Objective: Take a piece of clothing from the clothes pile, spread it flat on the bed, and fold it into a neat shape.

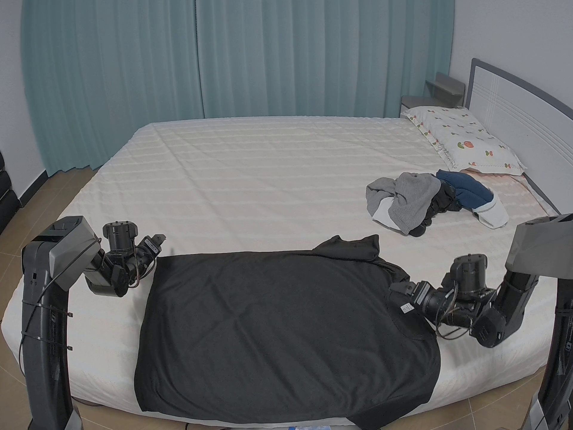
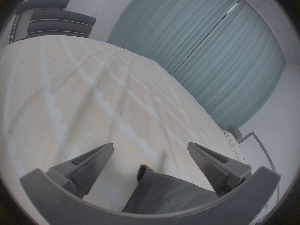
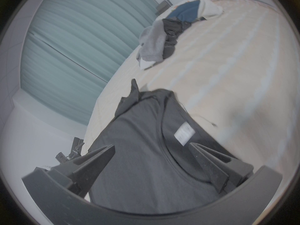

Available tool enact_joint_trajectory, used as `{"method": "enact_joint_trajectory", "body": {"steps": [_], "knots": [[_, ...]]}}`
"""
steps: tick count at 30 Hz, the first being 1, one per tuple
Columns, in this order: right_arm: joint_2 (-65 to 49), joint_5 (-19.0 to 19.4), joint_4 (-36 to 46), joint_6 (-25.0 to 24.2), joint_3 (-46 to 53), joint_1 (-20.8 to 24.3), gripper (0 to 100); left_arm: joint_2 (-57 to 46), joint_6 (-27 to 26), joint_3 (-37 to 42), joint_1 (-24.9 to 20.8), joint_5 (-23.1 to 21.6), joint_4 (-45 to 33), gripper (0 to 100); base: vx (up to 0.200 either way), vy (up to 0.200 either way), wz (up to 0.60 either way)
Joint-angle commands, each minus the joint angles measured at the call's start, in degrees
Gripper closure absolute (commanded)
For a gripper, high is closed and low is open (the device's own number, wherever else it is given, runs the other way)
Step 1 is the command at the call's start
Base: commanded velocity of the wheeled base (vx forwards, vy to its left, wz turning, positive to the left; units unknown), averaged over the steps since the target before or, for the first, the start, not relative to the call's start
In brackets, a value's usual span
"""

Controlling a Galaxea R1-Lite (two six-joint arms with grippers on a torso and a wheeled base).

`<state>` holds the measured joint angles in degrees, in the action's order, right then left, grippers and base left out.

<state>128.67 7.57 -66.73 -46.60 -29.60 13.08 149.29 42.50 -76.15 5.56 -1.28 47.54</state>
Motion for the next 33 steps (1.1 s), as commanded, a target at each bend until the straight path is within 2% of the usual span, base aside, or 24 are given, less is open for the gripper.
{"method": "enact_joint_trajectory", "body": {"steps": [1,4,8,12,16,26,27,33], "knots": [[2.8,-3.4,15.1,6.6,-21.8,-0.2,0,-1.4,1.3,2.6,0.1,-0.4,0.0,0,0.000,0.000,0.00],[6.2,-3.4,21.1,10.7,-31.0,-0.4,0,-1.6,1.4,3.6,0.1,-0.5,0.0,0,0.000,0.000,0.00],[11.2,-4.8,26.7,11.9,-39.5,0.1,0,-1.5,1.3,4.4,0.0,-0.5,0.2,0,0.000,0.000,0.00],[17.6,-8.1,27.5,12.3,-47.3,0.7,0,-1.5,1.3,4.4,0.0,-0.6,0.1,0,0.000,0.000,0.00],[21.6,-9.3,27.5,12.2,-53.5,0.5,0,-1.5,1.3,4.4,0.0,-0.6,0.1,0,0.000,0.000,0.00],[26.7,-9.4,27.9,12.3,-62.8,1.4,0,-1.5,1.3,4.3,-0.1,-0.5,0.2,0,0.000,0.000,0.00],[26.9,-9.4,28.1,12.4,-63.4,1.4,100,-1.5,1.3,4.3,-0.1,-0.6,0.2,0,0.000,0.000,0.00],[28.6,-9.4,29.0,12.4,-66.0,1.3,100,-1.2,1.3,4.0,0.0,-0.5,0.2,0,0.000,0.000,0.00]]}}
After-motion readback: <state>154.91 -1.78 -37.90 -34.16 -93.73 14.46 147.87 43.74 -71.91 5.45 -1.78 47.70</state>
